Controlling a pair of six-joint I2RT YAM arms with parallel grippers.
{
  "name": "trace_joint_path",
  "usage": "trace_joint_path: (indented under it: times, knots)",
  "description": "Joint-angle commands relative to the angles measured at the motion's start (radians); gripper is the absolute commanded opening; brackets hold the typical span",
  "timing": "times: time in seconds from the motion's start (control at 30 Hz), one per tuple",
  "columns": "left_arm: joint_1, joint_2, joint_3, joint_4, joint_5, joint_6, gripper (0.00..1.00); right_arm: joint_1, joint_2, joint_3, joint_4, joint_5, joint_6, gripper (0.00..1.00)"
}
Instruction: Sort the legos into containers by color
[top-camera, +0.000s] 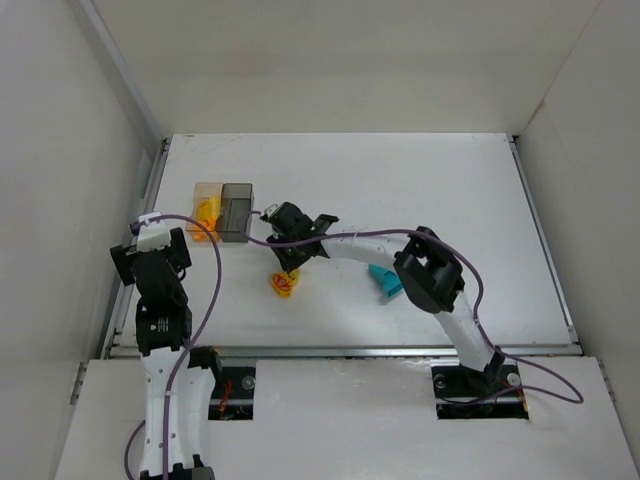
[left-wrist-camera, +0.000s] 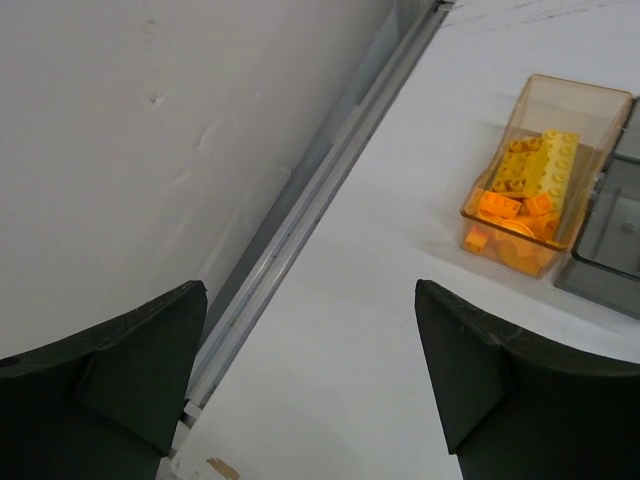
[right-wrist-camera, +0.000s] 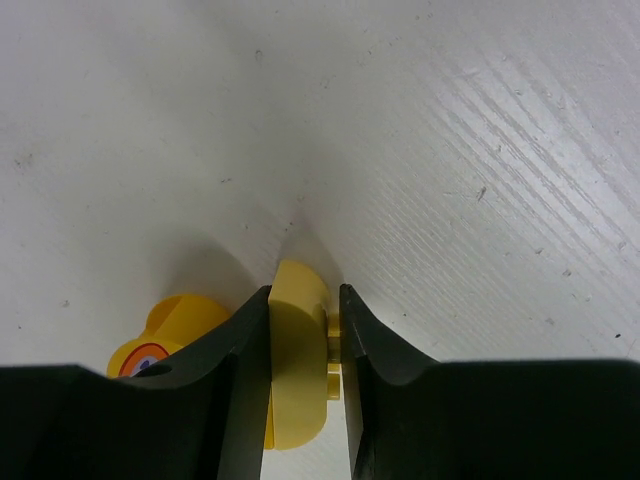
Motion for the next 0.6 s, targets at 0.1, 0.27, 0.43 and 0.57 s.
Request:
trace_joint_path:
  times: [0.1,0.27,0.43,0.57]
  knots:
    - [0.004,-0.020,0.044,-0.065,0.529,0.145,0.78,0.008,-0.096,0.013,0.029,0.012,0.001,0.00]
    - [0.004,0.005,0.181,-0.244,1.070,0.355,0.93,0.008,-0.219,0.027,0.008,0.130,0.075,0.00]
    - [0.004,0.098,0.251,-0.243,1.437,0.203,1.00,0.008,-0.375,-0.014,0.052,0.347,0.185,0.00]
    - [-0.028,0.188,0.222,0.038,1.512,-0.168,1.00,0.008,-0.467,-0.036,0.104,0.458,0.227,0.00]
